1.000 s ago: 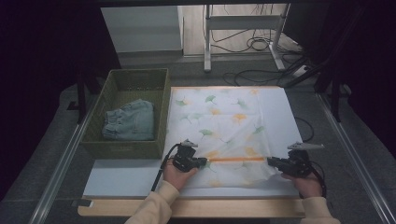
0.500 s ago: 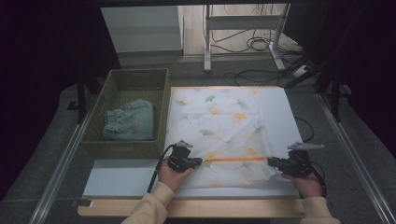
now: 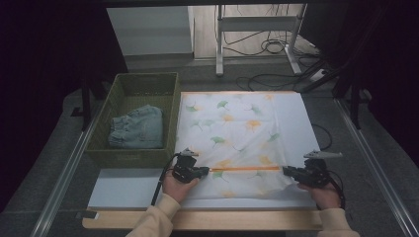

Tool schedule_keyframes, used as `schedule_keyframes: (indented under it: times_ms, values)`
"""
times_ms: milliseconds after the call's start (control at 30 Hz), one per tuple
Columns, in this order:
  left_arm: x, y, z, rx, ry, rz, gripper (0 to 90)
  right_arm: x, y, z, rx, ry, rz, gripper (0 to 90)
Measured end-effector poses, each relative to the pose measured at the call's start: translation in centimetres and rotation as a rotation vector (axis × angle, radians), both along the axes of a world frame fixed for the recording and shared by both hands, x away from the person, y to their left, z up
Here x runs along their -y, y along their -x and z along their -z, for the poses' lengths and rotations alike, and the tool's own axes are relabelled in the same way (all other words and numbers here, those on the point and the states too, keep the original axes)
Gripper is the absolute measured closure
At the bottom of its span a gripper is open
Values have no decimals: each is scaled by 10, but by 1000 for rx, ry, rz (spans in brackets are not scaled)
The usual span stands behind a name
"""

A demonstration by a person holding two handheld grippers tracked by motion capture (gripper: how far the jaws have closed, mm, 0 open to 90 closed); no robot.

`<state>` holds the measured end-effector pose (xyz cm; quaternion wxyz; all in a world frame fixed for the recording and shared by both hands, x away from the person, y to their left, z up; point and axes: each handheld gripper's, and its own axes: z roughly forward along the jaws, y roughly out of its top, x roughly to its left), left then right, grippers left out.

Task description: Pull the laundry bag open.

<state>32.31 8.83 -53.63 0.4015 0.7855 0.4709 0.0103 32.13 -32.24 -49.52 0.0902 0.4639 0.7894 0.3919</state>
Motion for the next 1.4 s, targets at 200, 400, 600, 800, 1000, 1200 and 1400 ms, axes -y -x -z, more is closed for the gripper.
schedule_keyframes:
  times_ms: [200,400,600,800,1000,1200,1400]
  values:
    - [-5,1,1,-1,5,-4,900,0,0,0,-1,2,-1,836]
    - [-6,3,0,7,-5,-6,900,0,0,0,0,3,0,835]
    - [-9,5,0,13,-13,-12,900,1,0,0,2,1,0,836]
    - [-11,7,0,17,-19,-16,900,1,0,0,1,3,-1,835]
    - [-12,9,-1,19,-18,-13,900,1,0,0,2,2,-1,835]
    - [-13,9,-1,18,-15,-13,900,1,0,0,1,1,-2,836]
    - [-17,9,-2,20,-21,-23,900,2,0,0,2,1,0,836]
